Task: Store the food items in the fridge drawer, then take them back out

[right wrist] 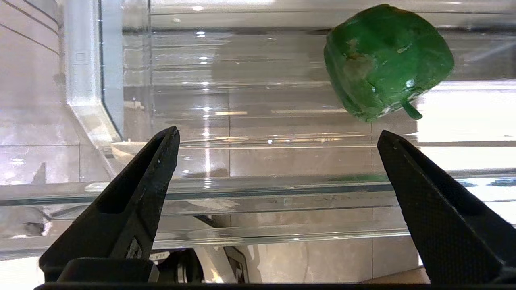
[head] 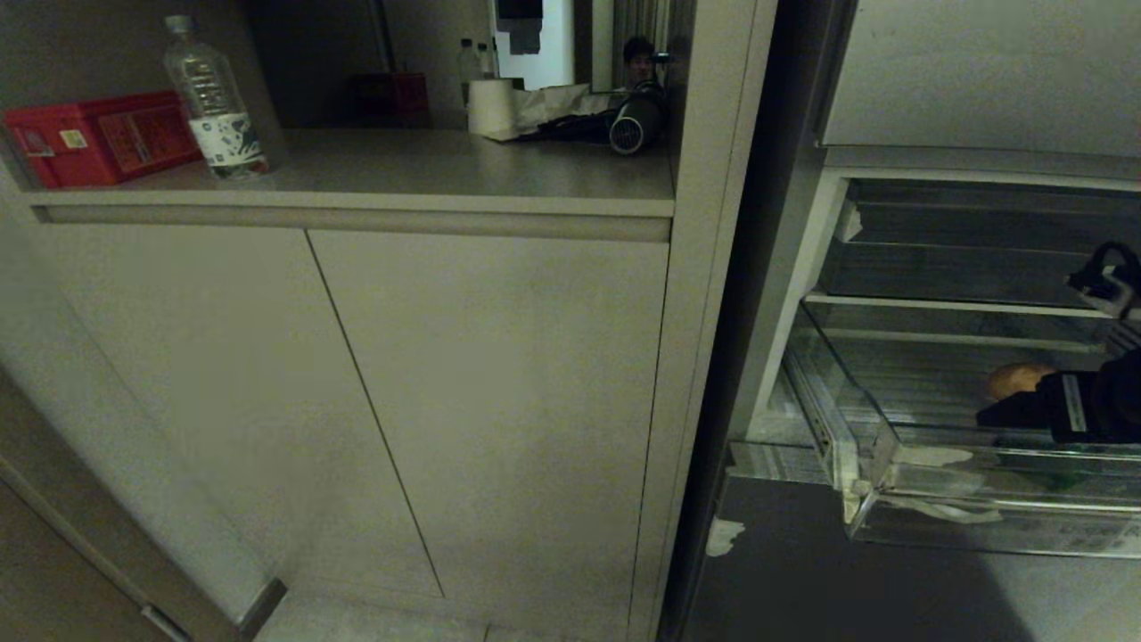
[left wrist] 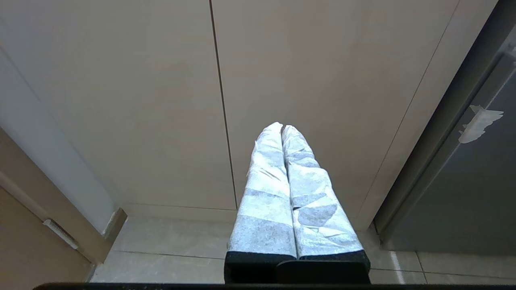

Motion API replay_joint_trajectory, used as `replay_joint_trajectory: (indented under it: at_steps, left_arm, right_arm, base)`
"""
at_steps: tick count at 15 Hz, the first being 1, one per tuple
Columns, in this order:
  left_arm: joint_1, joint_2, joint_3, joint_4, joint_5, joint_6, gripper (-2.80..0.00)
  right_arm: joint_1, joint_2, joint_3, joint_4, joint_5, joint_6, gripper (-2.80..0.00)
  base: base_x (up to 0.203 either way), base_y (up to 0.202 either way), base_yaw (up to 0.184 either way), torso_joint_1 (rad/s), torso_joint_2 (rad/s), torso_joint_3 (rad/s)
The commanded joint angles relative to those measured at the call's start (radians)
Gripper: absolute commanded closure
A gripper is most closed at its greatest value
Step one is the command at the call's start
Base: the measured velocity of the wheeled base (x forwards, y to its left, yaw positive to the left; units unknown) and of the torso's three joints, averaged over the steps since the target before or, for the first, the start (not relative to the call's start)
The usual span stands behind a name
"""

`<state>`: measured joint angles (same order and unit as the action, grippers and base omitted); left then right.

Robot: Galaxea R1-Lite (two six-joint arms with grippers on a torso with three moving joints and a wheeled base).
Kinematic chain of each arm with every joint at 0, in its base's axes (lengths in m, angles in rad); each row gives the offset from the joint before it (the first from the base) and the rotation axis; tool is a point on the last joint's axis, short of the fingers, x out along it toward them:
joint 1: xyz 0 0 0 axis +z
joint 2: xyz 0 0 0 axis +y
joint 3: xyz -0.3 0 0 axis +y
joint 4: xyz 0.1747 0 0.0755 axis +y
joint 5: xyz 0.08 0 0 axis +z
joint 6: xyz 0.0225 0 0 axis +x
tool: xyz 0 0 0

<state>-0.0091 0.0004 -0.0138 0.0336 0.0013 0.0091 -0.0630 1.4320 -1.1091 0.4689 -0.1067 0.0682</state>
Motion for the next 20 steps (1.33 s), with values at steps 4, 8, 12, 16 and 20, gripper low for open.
replay_joint_trajectory:
  at_steps: [4, 8, 12, 16, 20]
  left_arm:
    - [0.0, 0.0, 0.0, 0.0, 0.0, 0.0, 0.0]
    - [0.0, 0.0, 0.0, 0.0, 0.0, 0.0, 0.0]
    - [0.0, 0.0, 0.0, 0.0, 0.0, 0.0, 0.0]
    - [0.0, 0.0, 0.0, 0.0, 0.0, 0.0, 0.0]
    - [0.0, 0.0, 0.0, 0.0, 0.0, 0.0, 0.0]
  right_arm:
    - [0.0, -0.08, 0.006, 0.072, 0.007, -0.006, -2.8]
    - [0.0, -0.125, 0.014, 0.131, 0.009, -0.007, -2.8]
    - [-0.001, -0.097, -0.004, 0.065, 0.036, 0.003, -2.8]
    - [-0.025, 0.045, -0.081, 0.018, 0.029, 0.004, -2.8]
    - [-0.048, 0.206, -0.276, 0.093, 0.026, 0.024, -2.8]
  base:
    - [0.0, 0.0, 0.0, 0.0, 0.0, 0.0]
    - [0.0, 0.0, 0.0, 0.0, 0.0, 0.0]
    - [0.0, 0.0, 0.0, 0.0, 0.0, 0.0]
    - [0.0, 0.0, 0.0, 0.0, 0.0, 0.0]
    - [0.0, 0.0, 0.0, 0.0, 0.0, 0.0]
